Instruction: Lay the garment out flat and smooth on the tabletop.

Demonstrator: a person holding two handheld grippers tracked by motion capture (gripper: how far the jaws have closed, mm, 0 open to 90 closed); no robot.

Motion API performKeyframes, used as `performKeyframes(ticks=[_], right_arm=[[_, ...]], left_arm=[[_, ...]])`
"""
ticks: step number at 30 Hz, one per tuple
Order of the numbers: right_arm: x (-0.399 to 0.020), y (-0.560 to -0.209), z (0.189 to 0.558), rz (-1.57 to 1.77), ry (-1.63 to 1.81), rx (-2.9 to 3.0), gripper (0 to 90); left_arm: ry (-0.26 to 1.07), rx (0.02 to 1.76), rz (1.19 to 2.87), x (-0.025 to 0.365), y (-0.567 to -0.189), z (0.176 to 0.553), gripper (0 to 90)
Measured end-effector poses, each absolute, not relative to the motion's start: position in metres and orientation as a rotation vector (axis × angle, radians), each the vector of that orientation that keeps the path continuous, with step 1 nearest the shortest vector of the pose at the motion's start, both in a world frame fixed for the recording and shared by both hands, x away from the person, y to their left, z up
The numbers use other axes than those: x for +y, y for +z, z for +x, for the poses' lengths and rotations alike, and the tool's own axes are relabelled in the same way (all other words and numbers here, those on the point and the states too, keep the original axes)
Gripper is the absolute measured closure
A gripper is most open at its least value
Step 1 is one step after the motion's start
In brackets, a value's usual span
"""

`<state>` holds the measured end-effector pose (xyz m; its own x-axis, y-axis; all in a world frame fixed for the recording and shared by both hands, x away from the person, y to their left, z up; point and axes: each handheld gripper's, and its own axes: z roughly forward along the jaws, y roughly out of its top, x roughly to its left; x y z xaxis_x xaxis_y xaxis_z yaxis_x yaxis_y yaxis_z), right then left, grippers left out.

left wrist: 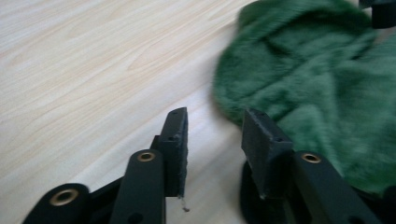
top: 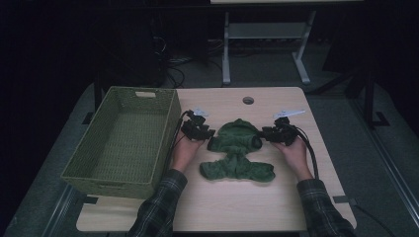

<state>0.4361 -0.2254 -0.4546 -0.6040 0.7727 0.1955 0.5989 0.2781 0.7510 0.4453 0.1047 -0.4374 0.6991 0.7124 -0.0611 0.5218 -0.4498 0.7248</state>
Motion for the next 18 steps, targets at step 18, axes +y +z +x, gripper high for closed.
performKeyframes(ticks=[18], right_arm=[[-0.231,-0.423,0.393,1.197,1.216,2.332,51.3]], left_arm=[[0.261,0.765,2.137,0.116,-0.426,0.358,33.5]])
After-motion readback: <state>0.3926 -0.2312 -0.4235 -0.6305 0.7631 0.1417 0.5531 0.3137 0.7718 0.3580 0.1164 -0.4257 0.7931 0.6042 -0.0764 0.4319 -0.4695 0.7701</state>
